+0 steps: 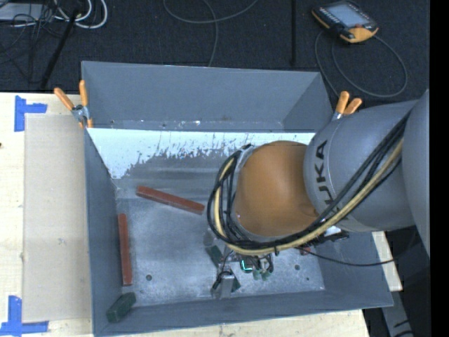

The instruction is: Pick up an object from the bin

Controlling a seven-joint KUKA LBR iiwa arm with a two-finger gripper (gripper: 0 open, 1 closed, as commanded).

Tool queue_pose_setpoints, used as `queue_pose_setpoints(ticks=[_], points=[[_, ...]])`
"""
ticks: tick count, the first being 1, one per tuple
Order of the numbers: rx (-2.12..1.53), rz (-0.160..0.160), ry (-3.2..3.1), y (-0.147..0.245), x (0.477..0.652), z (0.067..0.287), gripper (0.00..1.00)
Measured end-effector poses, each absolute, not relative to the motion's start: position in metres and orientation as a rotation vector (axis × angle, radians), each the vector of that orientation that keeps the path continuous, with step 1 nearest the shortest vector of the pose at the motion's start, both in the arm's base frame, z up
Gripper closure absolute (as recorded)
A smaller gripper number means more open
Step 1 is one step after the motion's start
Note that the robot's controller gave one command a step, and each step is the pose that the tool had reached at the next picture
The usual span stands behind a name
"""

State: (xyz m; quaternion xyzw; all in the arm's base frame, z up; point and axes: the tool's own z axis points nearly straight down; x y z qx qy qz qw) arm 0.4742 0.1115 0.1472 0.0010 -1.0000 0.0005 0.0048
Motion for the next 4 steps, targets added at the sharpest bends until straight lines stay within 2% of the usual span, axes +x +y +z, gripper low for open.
queue_pose_setpoints(ticks=[1, 2, 3, 4], points=[[-0.003, 0.0, -3.139, 0.111, 0.476, 0.15, 0.0], [-0.15, -0.002, -3.14, 0.077, 0.489, 0.102, 0.0], [-0.239, 0.003, -3.127, 0.053, 0.494, 0.067, 0.0], [-0.261, 0.0, -3.127, 0.052, 0.493, 0.069, 0.0]])
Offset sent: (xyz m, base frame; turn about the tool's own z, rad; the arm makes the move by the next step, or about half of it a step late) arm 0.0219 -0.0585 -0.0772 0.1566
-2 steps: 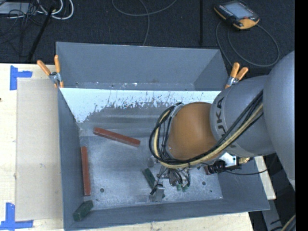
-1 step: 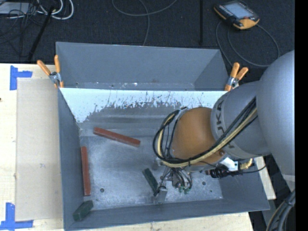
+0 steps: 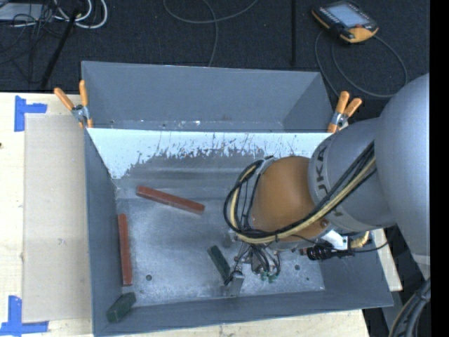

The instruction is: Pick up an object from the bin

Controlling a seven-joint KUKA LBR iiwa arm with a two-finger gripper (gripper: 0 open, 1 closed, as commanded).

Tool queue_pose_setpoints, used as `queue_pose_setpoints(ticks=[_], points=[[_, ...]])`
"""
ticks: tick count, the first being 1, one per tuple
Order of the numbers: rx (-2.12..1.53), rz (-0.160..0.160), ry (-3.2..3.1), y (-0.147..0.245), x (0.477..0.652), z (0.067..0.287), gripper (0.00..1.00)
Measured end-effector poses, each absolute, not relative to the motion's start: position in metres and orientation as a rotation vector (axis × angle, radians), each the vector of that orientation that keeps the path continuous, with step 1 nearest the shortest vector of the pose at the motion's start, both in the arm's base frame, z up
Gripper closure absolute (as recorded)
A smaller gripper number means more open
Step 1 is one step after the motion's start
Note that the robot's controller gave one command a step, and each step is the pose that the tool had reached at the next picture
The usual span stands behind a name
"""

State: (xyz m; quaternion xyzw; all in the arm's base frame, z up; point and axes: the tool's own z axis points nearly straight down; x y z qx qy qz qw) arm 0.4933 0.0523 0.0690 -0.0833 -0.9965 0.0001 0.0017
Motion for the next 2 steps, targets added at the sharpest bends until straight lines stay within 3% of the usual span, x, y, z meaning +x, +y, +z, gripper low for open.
queue_pose_setpoints(ticks=[1, 2], points=[[-0.242, 0.0, -3.129, 0.0531, 0.4934, 0.0669, 0.0], [-0.265, 0.0, -3.129, 0.052, 0.4934, 0.0687, 1.0]])
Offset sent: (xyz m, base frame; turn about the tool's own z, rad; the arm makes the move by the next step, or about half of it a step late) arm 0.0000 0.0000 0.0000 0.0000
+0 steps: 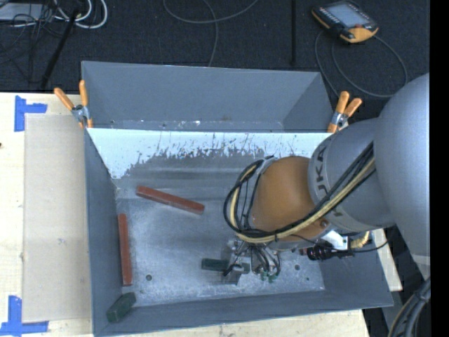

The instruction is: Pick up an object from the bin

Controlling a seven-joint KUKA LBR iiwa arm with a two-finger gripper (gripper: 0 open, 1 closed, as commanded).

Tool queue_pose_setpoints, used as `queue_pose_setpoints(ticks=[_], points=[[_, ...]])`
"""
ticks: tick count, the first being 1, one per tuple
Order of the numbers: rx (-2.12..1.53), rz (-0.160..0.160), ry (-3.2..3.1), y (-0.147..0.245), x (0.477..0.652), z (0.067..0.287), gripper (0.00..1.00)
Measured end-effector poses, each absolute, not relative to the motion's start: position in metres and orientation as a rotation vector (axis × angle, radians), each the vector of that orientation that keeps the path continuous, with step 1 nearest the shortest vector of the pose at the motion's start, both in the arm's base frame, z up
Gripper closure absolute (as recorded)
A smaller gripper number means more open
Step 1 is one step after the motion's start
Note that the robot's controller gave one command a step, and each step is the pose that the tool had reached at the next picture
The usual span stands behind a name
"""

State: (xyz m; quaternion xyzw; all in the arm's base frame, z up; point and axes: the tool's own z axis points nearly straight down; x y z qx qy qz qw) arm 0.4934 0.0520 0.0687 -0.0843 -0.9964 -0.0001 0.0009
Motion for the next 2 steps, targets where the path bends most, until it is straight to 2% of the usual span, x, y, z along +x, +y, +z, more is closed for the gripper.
queue_pose_setpoints(ticks=[2], points=[[-0.265, 0.001, -3.126, 0.0519, 0.4925, 0.0719, 1.0]])
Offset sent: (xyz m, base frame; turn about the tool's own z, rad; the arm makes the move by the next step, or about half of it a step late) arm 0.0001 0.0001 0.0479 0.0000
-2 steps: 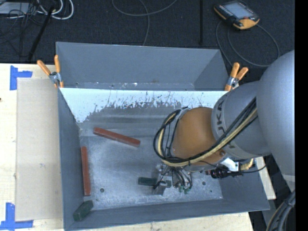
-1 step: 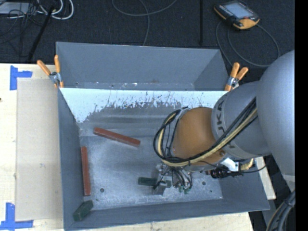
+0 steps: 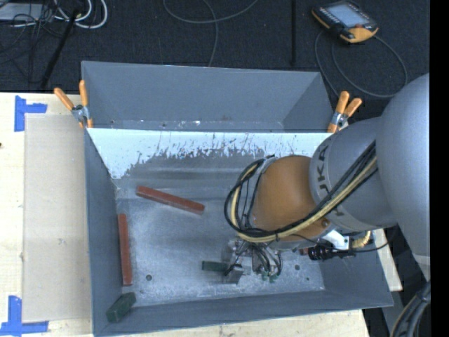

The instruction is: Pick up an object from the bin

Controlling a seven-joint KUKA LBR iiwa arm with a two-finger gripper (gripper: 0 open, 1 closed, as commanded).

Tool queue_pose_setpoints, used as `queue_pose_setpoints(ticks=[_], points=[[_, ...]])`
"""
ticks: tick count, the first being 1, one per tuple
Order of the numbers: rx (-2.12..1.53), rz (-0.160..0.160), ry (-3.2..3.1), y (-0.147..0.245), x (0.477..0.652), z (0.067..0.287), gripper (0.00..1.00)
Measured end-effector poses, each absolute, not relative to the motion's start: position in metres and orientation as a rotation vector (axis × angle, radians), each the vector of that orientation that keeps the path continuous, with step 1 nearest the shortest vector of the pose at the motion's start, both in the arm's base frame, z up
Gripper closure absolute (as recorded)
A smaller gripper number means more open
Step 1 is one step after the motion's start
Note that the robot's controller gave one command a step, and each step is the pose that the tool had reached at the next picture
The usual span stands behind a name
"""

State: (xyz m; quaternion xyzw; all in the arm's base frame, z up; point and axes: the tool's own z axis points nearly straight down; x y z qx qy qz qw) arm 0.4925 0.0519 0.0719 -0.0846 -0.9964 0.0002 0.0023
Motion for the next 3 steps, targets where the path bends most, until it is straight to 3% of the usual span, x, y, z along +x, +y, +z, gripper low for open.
queue_pose_setpoints(ticks=[3], points=[[-0.267, 0.001, -3.125, 0.051, 0.492, 0.107, 1.0]])
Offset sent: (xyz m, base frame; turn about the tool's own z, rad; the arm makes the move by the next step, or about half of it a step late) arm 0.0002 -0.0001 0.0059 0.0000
